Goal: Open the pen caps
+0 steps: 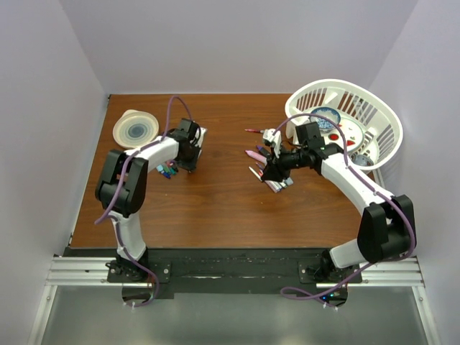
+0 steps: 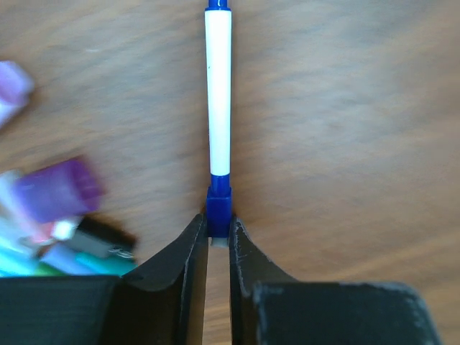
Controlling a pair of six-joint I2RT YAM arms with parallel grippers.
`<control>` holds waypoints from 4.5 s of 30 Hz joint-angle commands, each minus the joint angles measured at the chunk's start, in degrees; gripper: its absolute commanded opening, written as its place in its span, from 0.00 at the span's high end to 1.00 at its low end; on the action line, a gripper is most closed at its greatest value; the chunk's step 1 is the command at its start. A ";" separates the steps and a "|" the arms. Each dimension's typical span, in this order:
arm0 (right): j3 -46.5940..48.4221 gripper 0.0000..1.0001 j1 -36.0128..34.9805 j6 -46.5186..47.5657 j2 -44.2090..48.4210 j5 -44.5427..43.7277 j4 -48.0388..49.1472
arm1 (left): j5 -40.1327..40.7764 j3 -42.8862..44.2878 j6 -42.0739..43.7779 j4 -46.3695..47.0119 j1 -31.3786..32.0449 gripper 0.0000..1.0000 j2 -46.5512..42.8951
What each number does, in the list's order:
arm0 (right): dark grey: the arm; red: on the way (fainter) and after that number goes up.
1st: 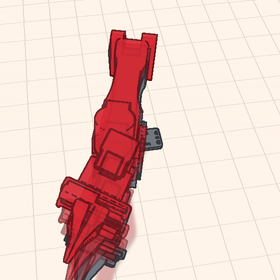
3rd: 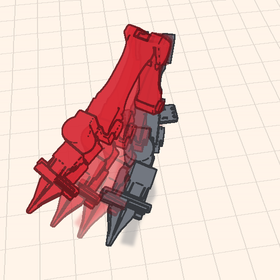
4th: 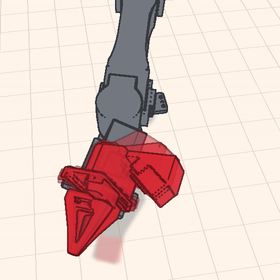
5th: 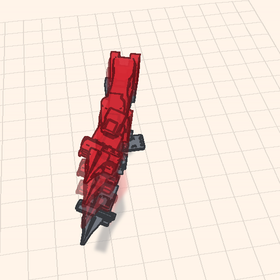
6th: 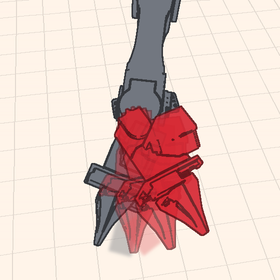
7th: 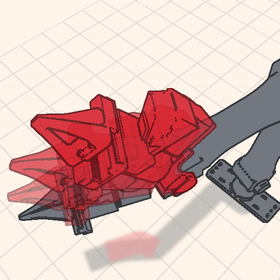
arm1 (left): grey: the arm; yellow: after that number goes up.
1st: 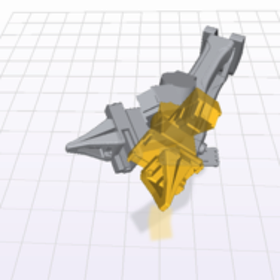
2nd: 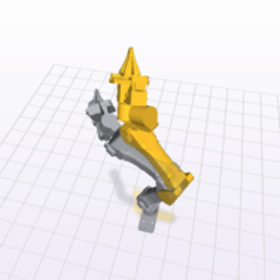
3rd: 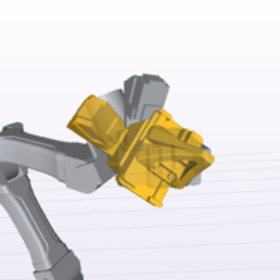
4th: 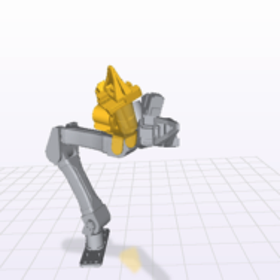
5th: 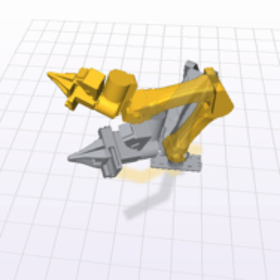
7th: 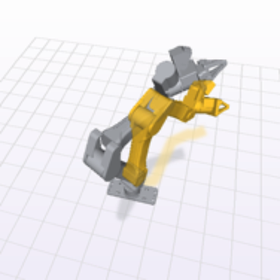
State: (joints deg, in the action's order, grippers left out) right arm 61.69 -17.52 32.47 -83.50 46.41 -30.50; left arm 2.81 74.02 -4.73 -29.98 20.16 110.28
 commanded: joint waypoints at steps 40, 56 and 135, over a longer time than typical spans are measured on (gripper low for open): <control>-15.37 0.73 -20.89 40.31 10.73 -12.58 -3.07 | -58.18 -11.71 -8.36 11.61 20.71 1.00 -14.03; -12.39 1.00 -18.00 14.01 14.68 -5.81 6.32 | -27.80 -20.92 -18.54 34.25 19.92 0.27 -38.36; -13.53 1.00 -14.92 -20.73 3.26 -8.90 26.83 | -5.01 -56.96 -55.56 58.29 -18.40 1.00 -43.49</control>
State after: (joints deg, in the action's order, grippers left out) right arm 43.75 -34.30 -0.08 -81.80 35.66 4.25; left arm -1.43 19.03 -61.87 38.89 3.07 63.42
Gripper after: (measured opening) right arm 0.105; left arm 0.181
